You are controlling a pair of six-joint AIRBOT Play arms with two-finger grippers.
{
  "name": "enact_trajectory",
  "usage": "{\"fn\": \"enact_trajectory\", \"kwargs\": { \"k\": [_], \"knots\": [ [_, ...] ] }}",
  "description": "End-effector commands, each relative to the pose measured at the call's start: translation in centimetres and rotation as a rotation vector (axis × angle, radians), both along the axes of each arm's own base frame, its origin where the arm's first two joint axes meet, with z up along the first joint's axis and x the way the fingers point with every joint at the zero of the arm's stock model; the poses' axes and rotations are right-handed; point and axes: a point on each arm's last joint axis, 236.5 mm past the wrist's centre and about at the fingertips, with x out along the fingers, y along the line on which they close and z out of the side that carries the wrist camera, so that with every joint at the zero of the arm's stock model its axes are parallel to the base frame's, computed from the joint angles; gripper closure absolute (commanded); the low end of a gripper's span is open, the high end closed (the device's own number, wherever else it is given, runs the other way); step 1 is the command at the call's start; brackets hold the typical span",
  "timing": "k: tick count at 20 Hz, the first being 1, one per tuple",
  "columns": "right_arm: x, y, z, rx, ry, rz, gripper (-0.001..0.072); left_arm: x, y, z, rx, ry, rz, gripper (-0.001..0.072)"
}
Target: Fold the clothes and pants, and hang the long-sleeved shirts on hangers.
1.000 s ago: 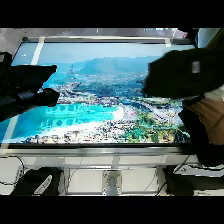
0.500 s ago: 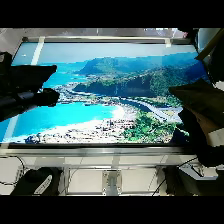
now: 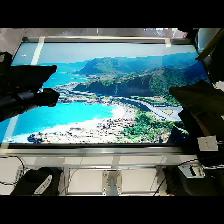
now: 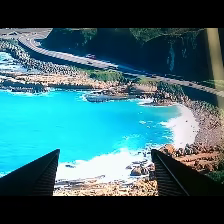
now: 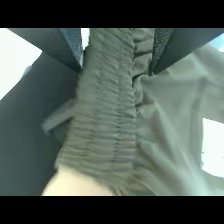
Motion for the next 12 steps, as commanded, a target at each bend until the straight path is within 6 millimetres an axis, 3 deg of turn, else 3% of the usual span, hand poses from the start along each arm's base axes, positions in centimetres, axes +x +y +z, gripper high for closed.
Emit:
{"fn": "enact_trajectory", "kwargs": {
  "k": [1, 2, 3, 5, 6, 7, 8, 10, 12],
  "knots": [
    [1.6, -2.1, 9.4, -0.241, -0.11, -0.045, 0.0255, 0.0, 0.0, 0.1, 0.0, -0.001, 0.0, 0.0054],
    [4.4, -1.4, 12.4, -0.279, -0.234, -0.008, 0.026, 0.0, 0.0, 0.1, 0.0, -0.002, 0.0, 0.0054],
    [8.3, 0.6, 15.2, -0.286, -0.383, 0.1, 0.027, 0.0, 0.0, 0.0, 0.0, -0.001, 0.0, 0.0054],
    [15.6, 7.5, 19.1, -0.274, -0.612, 0.442, 0.0291, 0.0, 0.0, 0.0, 0.0, -0.001, 0.0, 0.0054],
    [17.9, 11.3, 19.5, -0.273, -0.639, 0.614, 0.0423, 0.0, 0.0, 0.0, 0.0, -0.001, 0.0, 0.0054],
    [19.6, 15.2, 19.1, -0.269, -0.636, 0.784, 0.06, 0.0, 0.0, 0.0, 0.0, -0.001, 0.0, 0.0053],
    [20.8, 19.6, 18.3, -0.262, -0.615, 0.967, 0.0692, 0.0, 0.0, 0.0, 0.0, -0.001, 0.0, 0.0054],
    [21.3, 26.3, 15.8, -0.285, -0.519, 1.266, 0.0693, 0.0, 0.0, 0.0, 0.0, 0.001, 0.0, 0.0053],
    [21.2, 30.7, 13.8, -0.308, -0.43, 1.449, 0.0693, -0.1, 0.0, -0.1, -0.001, 0.007, -0.002, 0.0053]
  ]
}}
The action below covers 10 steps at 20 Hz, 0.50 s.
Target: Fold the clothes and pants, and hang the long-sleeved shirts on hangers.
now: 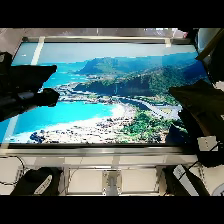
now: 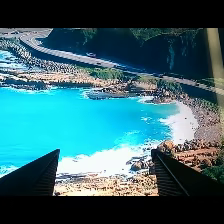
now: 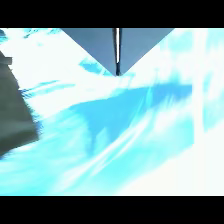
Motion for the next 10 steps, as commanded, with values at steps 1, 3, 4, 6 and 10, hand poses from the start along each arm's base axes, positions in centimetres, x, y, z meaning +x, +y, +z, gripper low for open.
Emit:
{"fn": "enact_trajectory", "kwargs": {
  "k": [1, 3, 4, 6, 10],
  "knots": [
    [-0.2, 9.2, -2.7, -0.205, 0.055, 0.354, 0.0693, -0.1, 0.0, -0.1, -0.001, 0.006, -0.001, 0.0053],
    [-0.1, 11.0, -4.1, -0.256, 0.089, 0.424, 0.0693, -0.1, 0.0, -0.1, -0.001, 0.006, -0.001, 0.0053],
    [0.1, 11.6, -4.6, -0.264, 0.103, 0.446, 0.0692, -0.1, 0.0, -0.1, -0.001, 0.006, -0.001, 0.0053],
    [0.6, 12.0, -5.5, -0.252, 0.133, 0.461, 0.0692, -0.1, 0.0, -0.1, -0.001, 0.006, -0.001, 0.0053],
    [0.2, 11.9, -6.5, -0.247, 0.187, 0.476, 0.0692, -0.1, 0.0, -0.1, -0.001, 0.006, -0.001, 0.0053]
  ]
}}
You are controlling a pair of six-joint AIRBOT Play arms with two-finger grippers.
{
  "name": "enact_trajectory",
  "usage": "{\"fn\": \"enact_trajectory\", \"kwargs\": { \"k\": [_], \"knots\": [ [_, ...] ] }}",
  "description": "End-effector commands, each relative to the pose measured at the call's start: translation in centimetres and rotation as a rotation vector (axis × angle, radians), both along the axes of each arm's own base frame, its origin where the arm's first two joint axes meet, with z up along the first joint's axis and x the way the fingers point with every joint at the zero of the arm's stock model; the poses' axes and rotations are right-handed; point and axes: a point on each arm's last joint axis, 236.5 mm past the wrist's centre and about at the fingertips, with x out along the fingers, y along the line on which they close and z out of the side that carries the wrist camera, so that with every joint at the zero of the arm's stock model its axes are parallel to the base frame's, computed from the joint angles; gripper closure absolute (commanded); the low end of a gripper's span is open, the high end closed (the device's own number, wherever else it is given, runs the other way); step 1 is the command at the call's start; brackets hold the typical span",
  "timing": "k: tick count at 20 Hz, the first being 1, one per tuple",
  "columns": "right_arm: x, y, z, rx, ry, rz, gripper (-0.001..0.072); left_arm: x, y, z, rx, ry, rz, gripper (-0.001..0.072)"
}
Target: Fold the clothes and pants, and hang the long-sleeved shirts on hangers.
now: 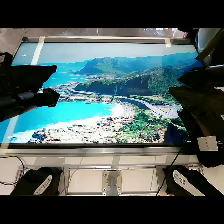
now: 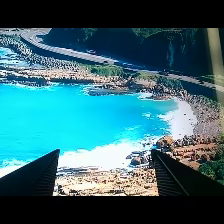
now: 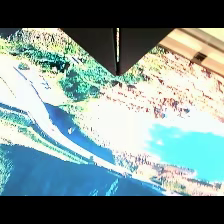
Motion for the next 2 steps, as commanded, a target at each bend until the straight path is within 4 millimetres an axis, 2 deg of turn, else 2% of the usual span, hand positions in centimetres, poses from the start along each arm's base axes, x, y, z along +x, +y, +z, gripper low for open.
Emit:
{"fn": "enact_trajectory", "kwargs": {
  "k": [1, 2],
  "knots": [
    [-0.51, 0.44, -1.05, -0.026, 0.046, 0.031, 0.0692, 0.0, 0.03, 0.02, 0.001, -0.001, 0.0, 0.0053],
    [-0.66, 0.44, -1.14, -0.027, 0.052, 0.033, 0.0692, 0.0, 0.03, 0.02, 0.001, -0.001, 0.0, 0.0053]
  ]
}}
